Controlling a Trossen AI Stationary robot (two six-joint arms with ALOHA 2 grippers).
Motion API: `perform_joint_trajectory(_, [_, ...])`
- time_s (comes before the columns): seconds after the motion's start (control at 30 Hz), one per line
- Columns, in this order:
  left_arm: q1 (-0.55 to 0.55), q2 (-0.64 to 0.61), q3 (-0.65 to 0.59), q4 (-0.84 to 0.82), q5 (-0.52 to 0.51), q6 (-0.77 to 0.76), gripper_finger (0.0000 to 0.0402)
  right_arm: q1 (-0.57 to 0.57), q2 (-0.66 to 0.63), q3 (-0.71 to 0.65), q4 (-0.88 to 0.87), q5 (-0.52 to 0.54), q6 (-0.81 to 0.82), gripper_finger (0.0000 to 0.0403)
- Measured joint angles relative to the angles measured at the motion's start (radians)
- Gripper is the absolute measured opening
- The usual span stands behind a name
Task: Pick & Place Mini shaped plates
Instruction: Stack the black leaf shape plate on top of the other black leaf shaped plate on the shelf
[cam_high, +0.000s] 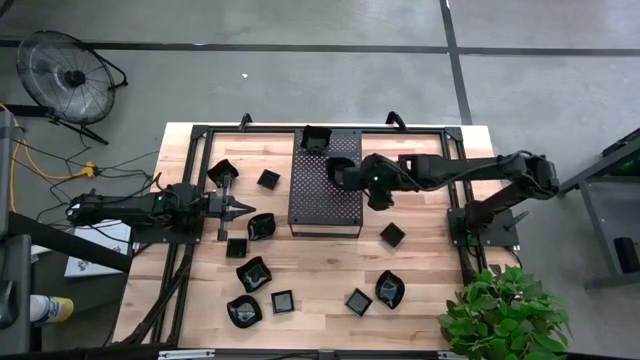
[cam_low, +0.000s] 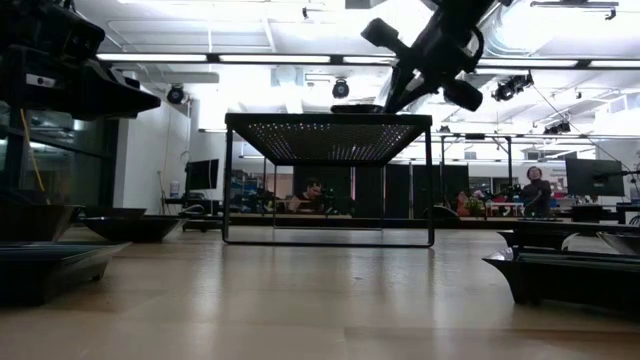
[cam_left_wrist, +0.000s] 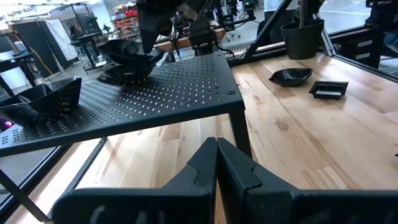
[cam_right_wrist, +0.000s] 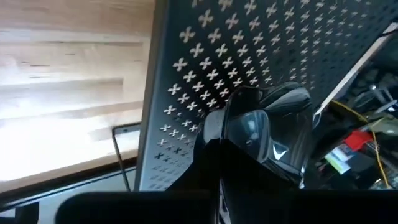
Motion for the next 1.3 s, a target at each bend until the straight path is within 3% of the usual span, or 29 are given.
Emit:
perform_joint_trajectory(0.77, [0.000,0.000,0.000,0.000,0.000,0.000,0.0001,-0.060,-0.026,0.000,0.038,-0.041,0.021,0.0002])
perform_joint_trajectory(0.93, [0.000,0.000,0.000,0.000,0.000,0.000,0.0001,-0.066,-0.025,0.000,0.037,-0.111,0.046,0.0017])
perform_joint_trajectory(1.3, [0.000,0.000,0.000,0.000,0.000,0.000,0.0001,-0.072,-0.025,0.000,0.035,-0.119,0.054,0.0056])
